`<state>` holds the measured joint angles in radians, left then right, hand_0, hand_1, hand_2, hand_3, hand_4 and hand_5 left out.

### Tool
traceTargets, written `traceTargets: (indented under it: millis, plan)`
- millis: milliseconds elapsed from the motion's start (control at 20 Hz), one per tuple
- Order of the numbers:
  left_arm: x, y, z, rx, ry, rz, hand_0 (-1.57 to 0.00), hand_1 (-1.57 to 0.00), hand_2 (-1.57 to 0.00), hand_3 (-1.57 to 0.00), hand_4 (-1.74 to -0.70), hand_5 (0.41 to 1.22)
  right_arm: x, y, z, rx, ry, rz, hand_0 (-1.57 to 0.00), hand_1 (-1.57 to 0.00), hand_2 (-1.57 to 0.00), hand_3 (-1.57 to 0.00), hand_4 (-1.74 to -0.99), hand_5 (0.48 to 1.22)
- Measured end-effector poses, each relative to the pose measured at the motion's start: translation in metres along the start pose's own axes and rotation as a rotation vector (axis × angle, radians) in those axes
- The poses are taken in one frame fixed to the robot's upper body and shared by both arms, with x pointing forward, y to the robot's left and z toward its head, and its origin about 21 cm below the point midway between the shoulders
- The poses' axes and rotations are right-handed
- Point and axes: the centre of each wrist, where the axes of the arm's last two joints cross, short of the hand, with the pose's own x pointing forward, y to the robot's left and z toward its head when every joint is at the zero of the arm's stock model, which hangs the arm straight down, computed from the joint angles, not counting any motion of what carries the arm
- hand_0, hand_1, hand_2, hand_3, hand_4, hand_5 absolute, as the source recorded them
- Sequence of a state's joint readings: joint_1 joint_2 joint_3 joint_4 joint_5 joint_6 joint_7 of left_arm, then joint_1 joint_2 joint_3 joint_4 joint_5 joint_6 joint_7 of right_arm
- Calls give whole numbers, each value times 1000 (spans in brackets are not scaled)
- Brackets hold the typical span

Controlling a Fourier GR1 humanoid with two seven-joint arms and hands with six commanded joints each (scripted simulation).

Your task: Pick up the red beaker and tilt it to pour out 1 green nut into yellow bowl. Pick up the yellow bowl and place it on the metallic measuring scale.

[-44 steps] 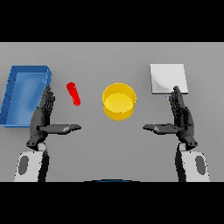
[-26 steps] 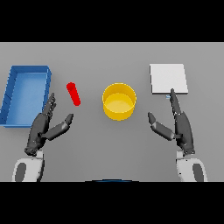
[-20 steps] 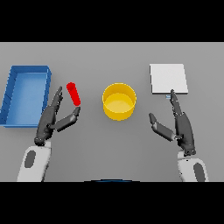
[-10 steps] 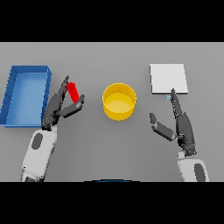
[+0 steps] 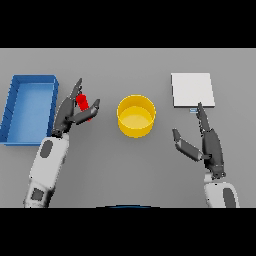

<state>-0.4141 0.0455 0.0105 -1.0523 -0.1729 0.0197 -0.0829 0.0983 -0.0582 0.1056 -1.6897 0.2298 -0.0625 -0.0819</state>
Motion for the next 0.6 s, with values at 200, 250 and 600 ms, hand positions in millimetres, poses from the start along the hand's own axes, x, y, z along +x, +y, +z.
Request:
traceTargets:
  millis: [200,250,600]
  plan:
    - [-6,-6,-6,11,-21,34,1,-26,-67,-31,-1378,724,1,-4,-3,-1,6,18,1,1,1,1,-1259,642]
    - [-7,-7,-7,16,-34,51,-119,-146,-182,-124,-1410,750,-2,-2,-1,9,13,20,1,1,1,1,-1260,642]
    - [-2,-17,-19,26,1,25,-1199,-1214,-1228,-1093,-1571,1106,2,0,-3,-3,-2,16,1,1,1,1,-1250,643]
